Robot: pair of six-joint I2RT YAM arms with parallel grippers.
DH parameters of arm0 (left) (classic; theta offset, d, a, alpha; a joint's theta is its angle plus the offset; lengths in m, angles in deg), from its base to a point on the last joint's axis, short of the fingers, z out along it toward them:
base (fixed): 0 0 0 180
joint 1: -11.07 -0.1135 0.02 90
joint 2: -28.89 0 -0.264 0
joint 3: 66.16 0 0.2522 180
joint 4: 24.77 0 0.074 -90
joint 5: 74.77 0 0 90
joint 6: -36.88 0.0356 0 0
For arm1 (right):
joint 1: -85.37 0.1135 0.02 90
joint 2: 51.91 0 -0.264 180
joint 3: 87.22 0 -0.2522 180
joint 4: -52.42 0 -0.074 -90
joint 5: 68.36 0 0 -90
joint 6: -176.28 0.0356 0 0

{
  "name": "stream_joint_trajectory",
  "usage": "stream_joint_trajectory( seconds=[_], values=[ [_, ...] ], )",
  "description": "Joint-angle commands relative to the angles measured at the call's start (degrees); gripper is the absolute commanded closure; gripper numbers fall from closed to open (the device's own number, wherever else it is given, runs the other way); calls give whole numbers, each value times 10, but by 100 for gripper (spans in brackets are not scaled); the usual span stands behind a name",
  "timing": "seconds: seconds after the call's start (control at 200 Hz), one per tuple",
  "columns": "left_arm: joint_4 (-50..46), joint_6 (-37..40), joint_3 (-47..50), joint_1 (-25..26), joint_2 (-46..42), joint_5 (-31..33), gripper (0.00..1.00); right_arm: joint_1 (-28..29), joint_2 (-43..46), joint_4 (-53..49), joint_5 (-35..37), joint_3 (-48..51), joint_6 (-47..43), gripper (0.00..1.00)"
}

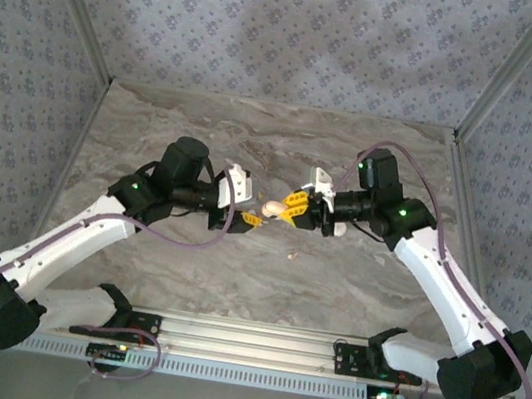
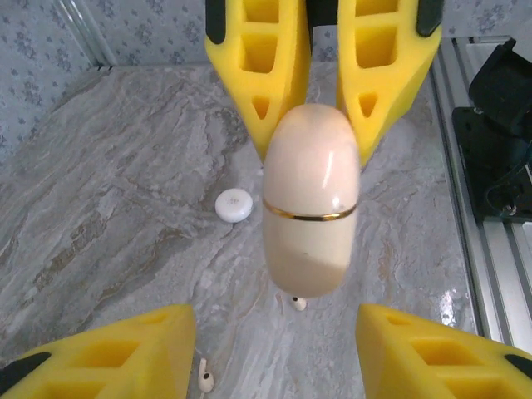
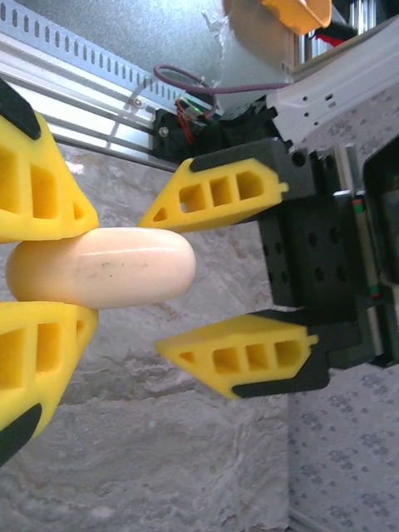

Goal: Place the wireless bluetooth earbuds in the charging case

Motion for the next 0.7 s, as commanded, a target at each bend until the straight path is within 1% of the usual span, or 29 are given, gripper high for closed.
stream_joint_trajectory(
  seconds=[0.0,0.21,0.345,0.465,0.68,0.695],
  values=[
    [22,-5,-5,-2,0,-40,46,2,1,11,-37,-2,-5,85],
    [12,0,-17,-1,16,-70,46,15,-13,6,-25,-16,-5,85],
    [1,1,-26,-1,22,-74,49,24,-23,-6,-8,-30,-4,85],
    [-5,2,-30,-1,25,-76,53,32,-30,-10,1,-31,-5,85],
    [2,-6,-30,-1,23,-76,53,38,-35,-15,12,-31,-3,85],
    [2,-6,-30,-1,22,-76,53,38,-35,-15,12,-47,-4,85]
  ],
)
